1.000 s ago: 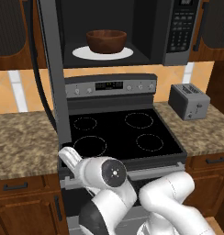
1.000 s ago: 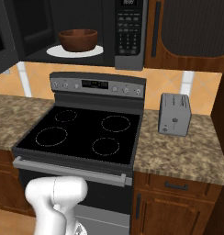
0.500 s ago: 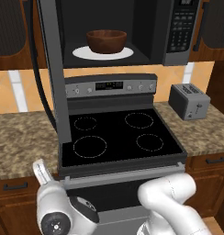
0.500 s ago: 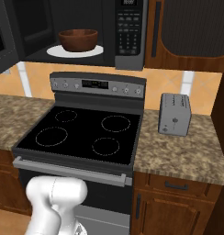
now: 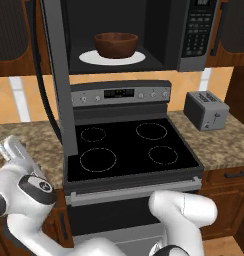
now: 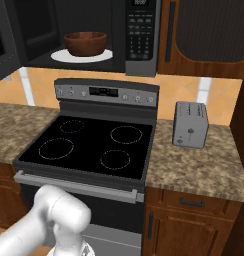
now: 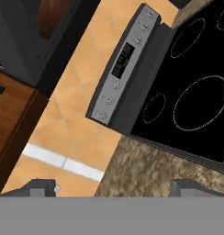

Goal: Pick the lemon from the sink and place it in the bowl. Then pick the bowl and place it in the microwave. Then close the microwave door and press the start button.

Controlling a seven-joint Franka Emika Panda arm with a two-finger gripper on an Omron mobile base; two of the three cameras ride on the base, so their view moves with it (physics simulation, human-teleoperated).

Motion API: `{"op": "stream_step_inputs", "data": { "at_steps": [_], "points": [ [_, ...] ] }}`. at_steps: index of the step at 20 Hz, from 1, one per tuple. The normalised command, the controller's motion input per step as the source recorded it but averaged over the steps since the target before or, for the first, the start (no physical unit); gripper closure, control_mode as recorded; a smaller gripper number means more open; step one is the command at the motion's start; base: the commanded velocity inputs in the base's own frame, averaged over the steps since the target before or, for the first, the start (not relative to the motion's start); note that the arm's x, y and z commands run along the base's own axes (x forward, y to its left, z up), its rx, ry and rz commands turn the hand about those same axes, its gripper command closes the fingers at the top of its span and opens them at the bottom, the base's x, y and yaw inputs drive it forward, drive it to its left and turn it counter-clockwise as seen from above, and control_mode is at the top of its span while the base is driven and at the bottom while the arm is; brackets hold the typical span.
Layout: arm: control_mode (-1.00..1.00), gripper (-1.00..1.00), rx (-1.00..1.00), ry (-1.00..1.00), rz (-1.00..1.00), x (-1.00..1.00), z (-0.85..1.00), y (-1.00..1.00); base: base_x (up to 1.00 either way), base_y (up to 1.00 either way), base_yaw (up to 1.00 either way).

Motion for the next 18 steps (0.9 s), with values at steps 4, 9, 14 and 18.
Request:
{"op": "stream_step_inputs", "data": {
  "at_steps": [4,9,14,18],
  "points": [
    [-1.0,-1.0,0.0,-0.15,-0.39,0.32,0.58,0.53,0.0,0.0,0.0],
    [-1.0,-1.0,0.08,-0.04,-0.34,0.13,0.49,-0.37,0.0,0.0,0.0],
    [-1.0,-1.0,0.16,-0.07,-0.22,0.02,0.2,-0.99,0.0,0.0,0.0],
    [-1.0,-1.0,0.17,-0.15,-0.14,-0.05,0.06,-1.0,0.0,0.0,0.0]
  ]
}}
